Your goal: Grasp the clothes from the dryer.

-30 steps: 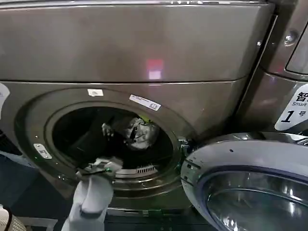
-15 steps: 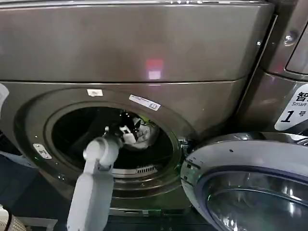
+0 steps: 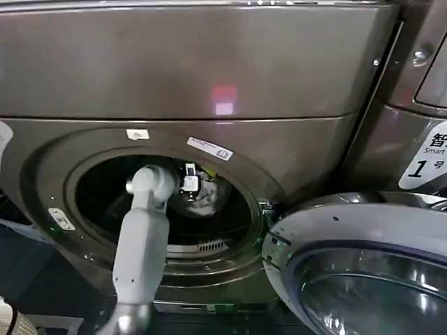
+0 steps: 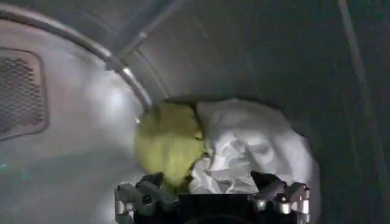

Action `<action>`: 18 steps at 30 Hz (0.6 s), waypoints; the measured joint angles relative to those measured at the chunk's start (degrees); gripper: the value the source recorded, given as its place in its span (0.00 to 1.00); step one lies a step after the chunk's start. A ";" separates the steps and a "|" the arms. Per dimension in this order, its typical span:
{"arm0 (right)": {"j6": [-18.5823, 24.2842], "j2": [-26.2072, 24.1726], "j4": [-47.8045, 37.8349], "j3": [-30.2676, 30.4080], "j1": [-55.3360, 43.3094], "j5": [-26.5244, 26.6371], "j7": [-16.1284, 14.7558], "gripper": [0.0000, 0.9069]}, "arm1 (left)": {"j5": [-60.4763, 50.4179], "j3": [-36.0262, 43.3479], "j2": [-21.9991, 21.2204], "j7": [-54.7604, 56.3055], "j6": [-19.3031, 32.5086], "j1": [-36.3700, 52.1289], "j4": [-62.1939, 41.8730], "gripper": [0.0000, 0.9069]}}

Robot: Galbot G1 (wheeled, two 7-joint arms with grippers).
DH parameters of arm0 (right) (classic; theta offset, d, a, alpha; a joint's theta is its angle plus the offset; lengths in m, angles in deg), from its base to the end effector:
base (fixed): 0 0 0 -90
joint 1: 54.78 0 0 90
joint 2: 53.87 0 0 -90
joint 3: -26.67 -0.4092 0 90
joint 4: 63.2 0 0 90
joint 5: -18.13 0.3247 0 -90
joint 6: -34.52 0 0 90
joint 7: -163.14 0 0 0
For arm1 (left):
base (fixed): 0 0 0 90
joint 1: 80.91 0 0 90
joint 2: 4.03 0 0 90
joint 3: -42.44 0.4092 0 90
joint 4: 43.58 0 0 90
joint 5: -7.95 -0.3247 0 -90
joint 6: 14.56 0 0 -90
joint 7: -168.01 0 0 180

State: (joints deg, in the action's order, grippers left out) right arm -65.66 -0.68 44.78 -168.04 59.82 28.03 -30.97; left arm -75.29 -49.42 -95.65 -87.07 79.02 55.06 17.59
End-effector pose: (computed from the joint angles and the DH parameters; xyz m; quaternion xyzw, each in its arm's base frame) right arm -0.0998 -0.4243 -0.0295 0.5572 0.7252 -0.3675 0.1689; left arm 0.6044 -0.0068 -0.1888 -0.3916 -0.6441 -0.5908 0.2877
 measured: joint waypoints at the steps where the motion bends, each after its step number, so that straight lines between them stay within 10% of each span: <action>1: 0.00 0.01 0.04 0.00 0.01 0.03 -0.02 1.00 | -0.04 -0.19 -0.11 0.10 -0.02 0.77 -1.23 1.00; 18: -0.03 0.15 0.49 0.55 0.01 0.91 -0.44 1.00 | 3.58 4.11 2.37 2.69 -0.96 10.51 -19.57 1.00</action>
State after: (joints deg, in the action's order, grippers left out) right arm -65.69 -0.53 45.27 -167.48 59.83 28.95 -31.42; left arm -71.71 -45.31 -93.28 -84.37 78.06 65.57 -1.99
